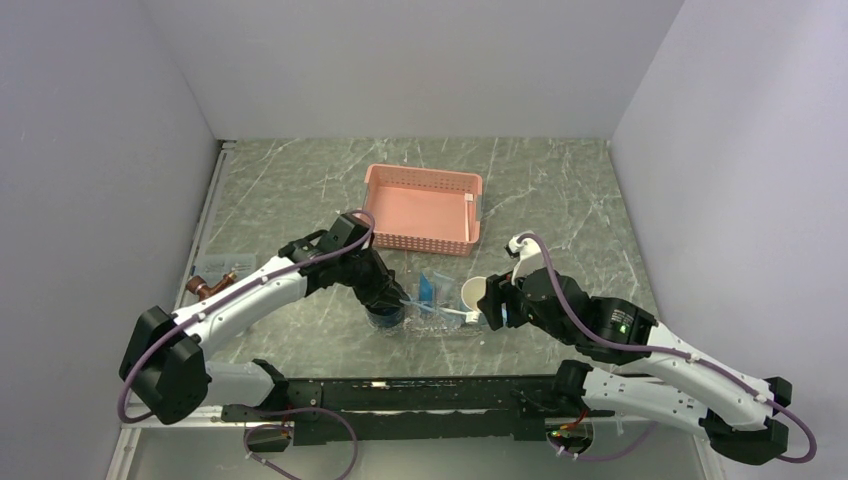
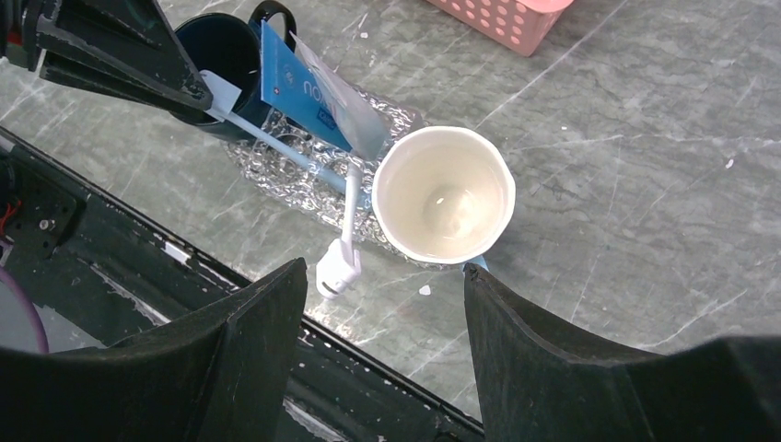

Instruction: Prepare toiletry sets of a toothbrush and toothpaste on the tray

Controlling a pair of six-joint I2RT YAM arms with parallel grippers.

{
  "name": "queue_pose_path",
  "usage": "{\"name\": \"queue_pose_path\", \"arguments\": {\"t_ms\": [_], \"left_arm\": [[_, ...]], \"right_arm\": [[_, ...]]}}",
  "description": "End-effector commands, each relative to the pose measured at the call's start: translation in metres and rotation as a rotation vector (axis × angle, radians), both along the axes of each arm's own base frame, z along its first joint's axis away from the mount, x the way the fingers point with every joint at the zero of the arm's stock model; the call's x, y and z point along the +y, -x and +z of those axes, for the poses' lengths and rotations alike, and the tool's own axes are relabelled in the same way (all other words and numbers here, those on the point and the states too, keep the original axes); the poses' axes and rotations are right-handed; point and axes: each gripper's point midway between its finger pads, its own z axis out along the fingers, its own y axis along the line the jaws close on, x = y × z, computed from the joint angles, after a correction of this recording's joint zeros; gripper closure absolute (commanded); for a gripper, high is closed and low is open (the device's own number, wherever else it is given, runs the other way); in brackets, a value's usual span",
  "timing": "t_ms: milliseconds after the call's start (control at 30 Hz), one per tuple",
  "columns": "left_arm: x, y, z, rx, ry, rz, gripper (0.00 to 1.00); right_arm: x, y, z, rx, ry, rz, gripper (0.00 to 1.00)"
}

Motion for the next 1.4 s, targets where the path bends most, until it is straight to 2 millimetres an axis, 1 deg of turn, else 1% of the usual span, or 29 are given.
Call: {"name": "queue_pose_path", "arguments": {"t_ms": [0, 300, 533, 733, 800, 1133, 1233, 1267, 1367], "left_arm": [[0.003, -0.006, 0.020, -0.080, 0.007, -0.010, 1.00], [0.014, -0.003, 0.028, -0.127, -0.048, -0.042, 1.00], [0.026, -0.011, 0.040, -0.203, -0.121, -0.051, 1.00], [0.025, -0.012, 0.042, -0.231, -0.166, -0.128, 1.00], [0.023, -0.012, 0.046, -0.250, -0.188, -0.149, 1.00], [0.025, -0.012, 0.051, -0.318, -0.317, -0.200, 1.00], [0.021, -0.009, 0.058, -0.341, -0.355, -0.233, 1.00], [0.021, -0.010, 0.059, -0.356, -0.379, -0.232, 1.00], [0.018, -0.009, 0.060, -0.364, -0.409, -0.249, 1.00]], "right_arm": [[0.006, -0.004, 0.015, -0.027, -0.049, -0.006, 0.35], [0.011, -0.005, 0.015, -0.023, -0.050, 0.004, 0.35], [0.013, -0.005, 0.014, -0.017, -0.050, 0.009, 0.35], [0.015, -0.005, 0.015, -0.018, -0.053, 0.013, 0.35], [0.015, -0.005, 0.014, -0.016, -0.050, 0.015, 0.35], [0.014, -0.005, 0.014, -0.015, -0.051, 0.013, 0.35], [0.015, -0.005, 0.013, -0.013, -0.051, 0.014, 0.35], [0.015, -0.005, 0.013, -0.013, -0.052, 0.014, 0.35], [0.015, -0.004, 0.013, -0.011, -0.053, 0.017, 0.35]]}}
